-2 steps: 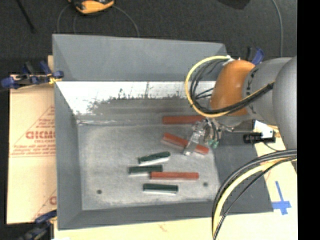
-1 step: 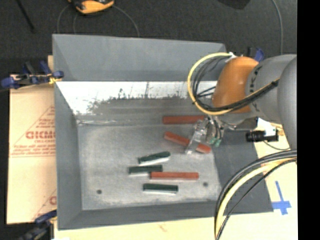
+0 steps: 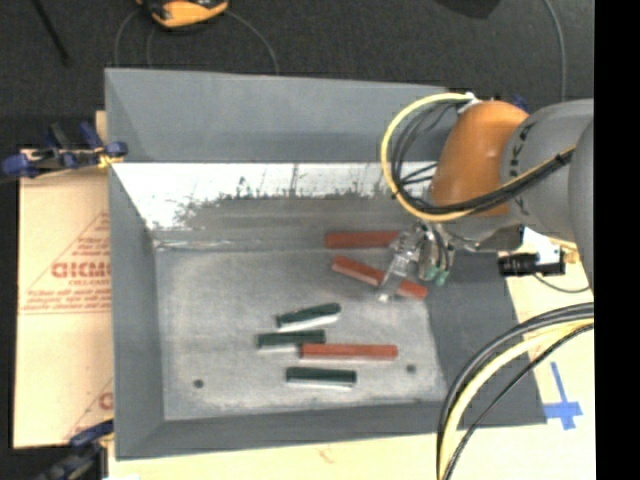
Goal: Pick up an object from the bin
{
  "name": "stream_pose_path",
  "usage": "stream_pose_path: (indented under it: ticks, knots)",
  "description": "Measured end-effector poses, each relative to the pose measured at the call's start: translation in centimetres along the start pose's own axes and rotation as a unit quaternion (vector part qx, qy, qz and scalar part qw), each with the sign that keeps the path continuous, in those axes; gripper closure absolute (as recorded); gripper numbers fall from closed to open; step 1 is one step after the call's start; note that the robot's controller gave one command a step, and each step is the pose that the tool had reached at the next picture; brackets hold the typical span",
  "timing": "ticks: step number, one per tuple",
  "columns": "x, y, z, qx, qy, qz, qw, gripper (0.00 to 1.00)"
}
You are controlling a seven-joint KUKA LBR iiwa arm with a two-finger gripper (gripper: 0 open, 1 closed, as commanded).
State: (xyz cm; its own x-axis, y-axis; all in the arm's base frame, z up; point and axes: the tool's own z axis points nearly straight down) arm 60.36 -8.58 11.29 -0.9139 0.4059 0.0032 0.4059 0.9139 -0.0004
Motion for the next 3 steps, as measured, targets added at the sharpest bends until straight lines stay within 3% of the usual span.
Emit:
stream_pose_path:
  ticks: [3]
  knots:
    - [-0.2, 0.1, -5.0, -0.001, -0.0034, -0.002, 1.0, 1.0]
